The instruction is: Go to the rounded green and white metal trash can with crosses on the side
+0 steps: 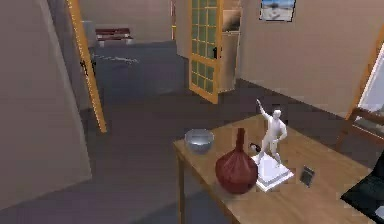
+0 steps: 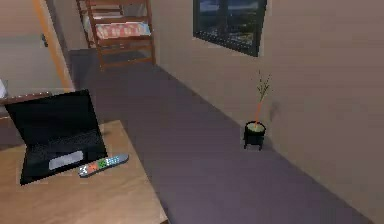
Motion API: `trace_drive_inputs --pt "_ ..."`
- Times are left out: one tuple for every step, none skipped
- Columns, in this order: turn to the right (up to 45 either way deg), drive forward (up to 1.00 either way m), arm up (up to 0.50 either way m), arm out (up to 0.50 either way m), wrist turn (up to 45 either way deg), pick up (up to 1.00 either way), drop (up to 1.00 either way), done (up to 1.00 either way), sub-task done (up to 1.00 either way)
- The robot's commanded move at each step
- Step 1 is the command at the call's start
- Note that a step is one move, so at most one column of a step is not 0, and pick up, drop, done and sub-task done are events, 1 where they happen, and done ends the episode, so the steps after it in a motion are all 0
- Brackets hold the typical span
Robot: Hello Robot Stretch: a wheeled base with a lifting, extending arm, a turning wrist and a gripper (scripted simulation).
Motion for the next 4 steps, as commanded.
trace_drive_inputs --pt "-45.0 0.00 0.00 0.00 0.0 0.00 0.00 0.00 0.00" --pt "-45.0 0.00 0.00 0.00 0.0 0.00 0.00 0.00 0.00" --pt "-30.0 0.00 0.00 0.00 0.0 0.00 0.00 0.00 0.00" --pt "0.0 0.05 0.00 0.00 0.0 0.00 0.00 0.00 0.00"
